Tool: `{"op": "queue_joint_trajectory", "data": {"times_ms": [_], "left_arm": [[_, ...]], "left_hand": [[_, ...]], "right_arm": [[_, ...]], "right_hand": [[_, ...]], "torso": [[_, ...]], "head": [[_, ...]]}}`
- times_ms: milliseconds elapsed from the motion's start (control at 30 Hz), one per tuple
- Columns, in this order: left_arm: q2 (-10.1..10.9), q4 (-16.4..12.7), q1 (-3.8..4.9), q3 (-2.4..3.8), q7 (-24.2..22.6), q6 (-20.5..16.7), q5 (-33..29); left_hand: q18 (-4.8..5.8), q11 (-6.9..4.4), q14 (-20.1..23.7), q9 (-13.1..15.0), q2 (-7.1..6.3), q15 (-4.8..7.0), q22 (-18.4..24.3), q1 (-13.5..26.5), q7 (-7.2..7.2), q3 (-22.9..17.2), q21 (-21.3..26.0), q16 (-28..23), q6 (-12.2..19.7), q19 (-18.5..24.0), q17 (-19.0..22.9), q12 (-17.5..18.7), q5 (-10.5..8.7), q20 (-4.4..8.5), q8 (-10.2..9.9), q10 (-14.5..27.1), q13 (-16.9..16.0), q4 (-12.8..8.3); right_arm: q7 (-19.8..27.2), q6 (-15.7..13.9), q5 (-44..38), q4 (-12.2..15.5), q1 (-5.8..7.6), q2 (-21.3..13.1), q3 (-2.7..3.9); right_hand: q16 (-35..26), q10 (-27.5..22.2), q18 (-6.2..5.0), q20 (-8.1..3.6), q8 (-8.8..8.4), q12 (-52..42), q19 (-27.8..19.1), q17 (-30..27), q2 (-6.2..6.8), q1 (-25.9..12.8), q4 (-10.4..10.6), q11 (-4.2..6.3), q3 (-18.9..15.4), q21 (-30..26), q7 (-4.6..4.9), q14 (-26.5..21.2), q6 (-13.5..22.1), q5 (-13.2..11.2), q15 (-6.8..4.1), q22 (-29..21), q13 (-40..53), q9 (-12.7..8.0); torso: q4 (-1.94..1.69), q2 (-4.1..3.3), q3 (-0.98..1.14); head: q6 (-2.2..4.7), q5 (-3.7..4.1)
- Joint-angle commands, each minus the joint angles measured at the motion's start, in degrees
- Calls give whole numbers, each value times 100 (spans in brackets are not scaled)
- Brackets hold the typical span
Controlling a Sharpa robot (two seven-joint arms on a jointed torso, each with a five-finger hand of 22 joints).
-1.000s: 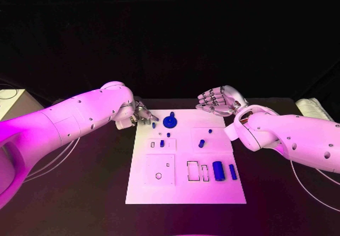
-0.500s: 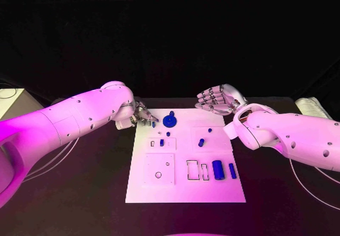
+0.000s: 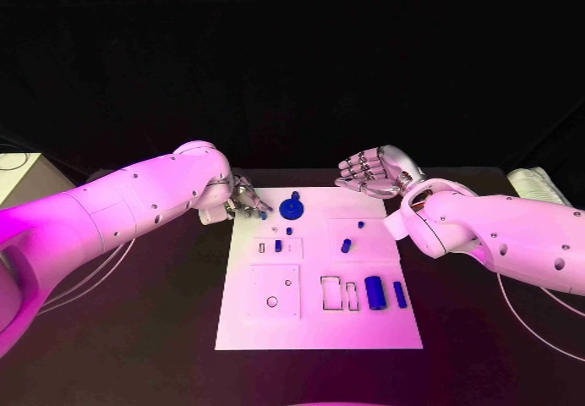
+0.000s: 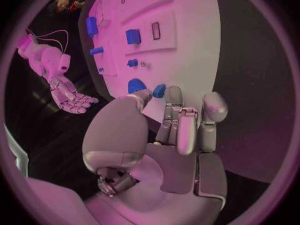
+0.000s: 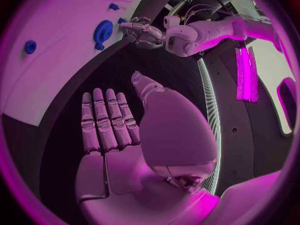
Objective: Assemble the parts on the task board
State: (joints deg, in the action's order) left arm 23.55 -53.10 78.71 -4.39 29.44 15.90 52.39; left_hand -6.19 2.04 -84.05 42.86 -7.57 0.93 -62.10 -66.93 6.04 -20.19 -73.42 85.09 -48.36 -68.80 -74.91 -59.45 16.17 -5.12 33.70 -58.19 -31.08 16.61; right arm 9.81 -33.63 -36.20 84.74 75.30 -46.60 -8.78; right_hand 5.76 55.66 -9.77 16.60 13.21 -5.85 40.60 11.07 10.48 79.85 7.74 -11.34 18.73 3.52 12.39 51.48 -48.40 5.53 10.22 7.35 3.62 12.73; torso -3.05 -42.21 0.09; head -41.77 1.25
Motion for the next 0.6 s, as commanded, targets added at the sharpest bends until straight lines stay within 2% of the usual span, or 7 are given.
{"op": "queue_joint_trajectory", "data": {"times_ms": [33, 167, 267, 433, 600], "left_arm": [[0, -25, -1, 2, -33, -77, -58], [5, -49, -1, 2, -42, -70, -112], [5, -63, -2, 2, -58, -83, -172], [7, -69, -3, 2, -87, -127, -282], [50, -102, -3, 2, -100, -188, -374]], "left_hand": [[-18, -39, -92, 37, 42, 57, -27, -117, -43, -54, -44, 36, -24, -49, -425, -20, 26, 16, 72, -7, 9, 2], [-10, -93, -108, 208, 147, 103, -78, -460, -102, -172, -75, 55, 4, -68, -459, -7, 34, 49, 306, -25, 19, -2], [-3, -125, -122, 355, 231, 133, -115, -854, -138, -425, -96, 73, 104, -75, -490, 8, 41, 77, 478, -42, 29, -30], [3, -118, -124, 459, 263, 127, -158, -1198, -124, -859, -121, 81, 237, -80, -497, 29, 34, 81, 592, -48, 41, -96], [4, -111, -124, 490, 258, 121, -166, -1262, -116, -1004, -127, 83, 261, -76, -500, 28, 30, 77, 631, -54, 39, -131]], "right_arm": [[65, 45, -40, -2, 2, 6, 1], [65, 51, -40, -13, 1, 16, 1], [65, 55, -40, -21, 1, 26, 1], [64, 62, -40, -30, 1, 35, 1], [60, 68, -40, -35, 1, 36, 1]], "right_hand": [[-20, 29, -33, 2, -35, 18, -46, -9, -51, -7, -18, -1, -10, 0, 146, 22, -47, -2, 6, -9, 0, -9], [-20, 29, -33, 2, -35, 18, -46, -9, -51, -7, -18, -1, -10, 0, 146, 22, -47, -2, 6, -9, 0, -9], [-20, 29, -33, 2, -35, 18, -46, -9, -51, -7, -18, -1, -10, 0, 146, 22, -47, -2, 6, -9, 0, -9], [-20, 29, -33, 2, -35, 18, -46, -9, -51, -7, -18, -1, -10, 0, 146, 22, -47, -2, 6, -9, 0, -9], [-20, 29, -33, 2, -35, 18, -46, -9, -51, -7, -18, -1, -10, 0, 146, 22, -47, -2, 6, -9, 0, -9]], "torso": [[0, -5, -1], [-2, -2, -2], [-4, -1, -1], [-2, 1, -5], [-3, 2, -4]], "head": [[-11, 6], [-17, 6], [-23, 9], [-24, 8], [-31, 10]]}}
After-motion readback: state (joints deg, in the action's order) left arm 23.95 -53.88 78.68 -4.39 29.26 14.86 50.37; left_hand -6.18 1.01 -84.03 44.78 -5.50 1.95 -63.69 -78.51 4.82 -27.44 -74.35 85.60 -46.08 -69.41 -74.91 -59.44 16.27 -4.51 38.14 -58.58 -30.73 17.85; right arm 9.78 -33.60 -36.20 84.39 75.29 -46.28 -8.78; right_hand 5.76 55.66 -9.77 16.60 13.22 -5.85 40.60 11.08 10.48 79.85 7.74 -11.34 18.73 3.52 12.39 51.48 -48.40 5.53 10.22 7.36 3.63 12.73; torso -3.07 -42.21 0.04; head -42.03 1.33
